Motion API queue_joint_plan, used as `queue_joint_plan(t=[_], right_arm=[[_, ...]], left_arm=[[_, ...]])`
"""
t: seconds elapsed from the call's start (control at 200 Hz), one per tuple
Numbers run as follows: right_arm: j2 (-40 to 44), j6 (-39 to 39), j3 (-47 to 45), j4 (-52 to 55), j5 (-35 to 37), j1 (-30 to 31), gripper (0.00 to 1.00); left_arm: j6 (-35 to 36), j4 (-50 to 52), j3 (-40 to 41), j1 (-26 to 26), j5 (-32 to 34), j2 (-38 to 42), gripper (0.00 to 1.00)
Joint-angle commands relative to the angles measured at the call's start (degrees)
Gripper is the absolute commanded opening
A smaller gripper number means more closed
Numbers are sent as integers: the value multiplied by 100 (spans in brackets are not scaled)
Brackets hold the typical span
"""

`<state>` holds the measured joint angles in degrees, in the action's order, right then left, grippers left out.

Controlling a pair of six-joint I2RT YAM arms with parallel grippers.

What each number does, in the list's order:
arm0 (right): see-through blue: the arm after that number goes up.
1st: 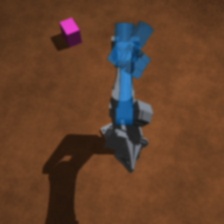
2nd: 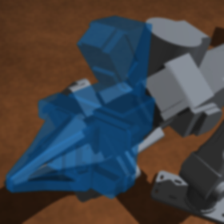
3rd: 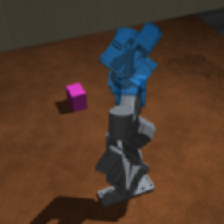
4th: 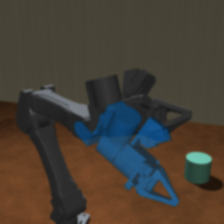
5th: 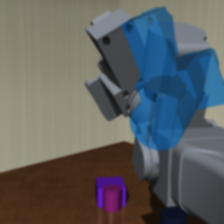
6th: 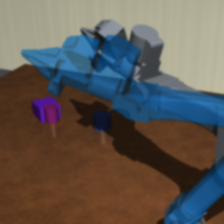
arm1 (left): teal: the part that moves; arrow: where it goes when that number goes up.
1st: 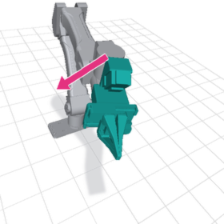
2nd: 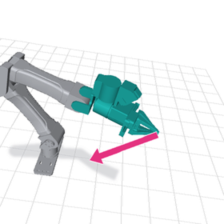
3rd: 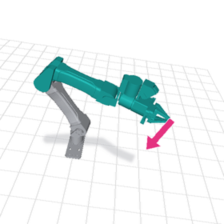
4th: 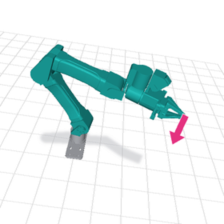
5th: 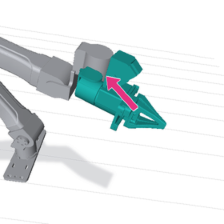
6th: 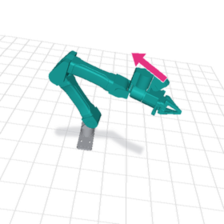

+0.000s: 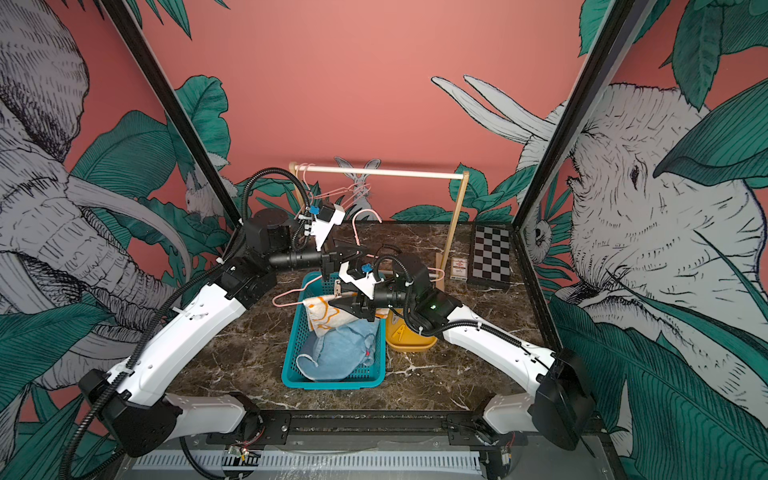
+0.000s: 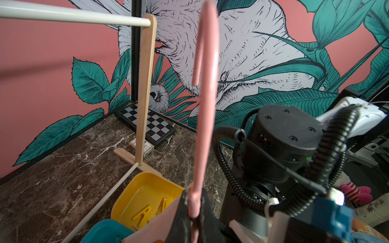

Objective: Remove the clothespins securing towels to the hanger
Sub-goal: Remove the clothespin from the hanger.

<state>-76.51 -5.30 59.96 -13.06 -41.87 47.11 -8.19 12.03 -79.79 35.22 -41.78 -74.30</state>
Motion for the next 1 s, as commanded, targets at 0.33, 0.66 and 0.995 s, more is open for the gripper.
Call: queue_joint_plan(t=[0.33,0.66,0.995], right_arm=[[97,-94,88,-329,414,44,19],[195,23,37,-441,570,44,12],[472,121,-108,-542,871,44,12]], left_arm=[[-36,-111,-98,29,-81,74,0],[87,67,-80,29,85,116,0],[205,282,-86,29,157,126,0]])
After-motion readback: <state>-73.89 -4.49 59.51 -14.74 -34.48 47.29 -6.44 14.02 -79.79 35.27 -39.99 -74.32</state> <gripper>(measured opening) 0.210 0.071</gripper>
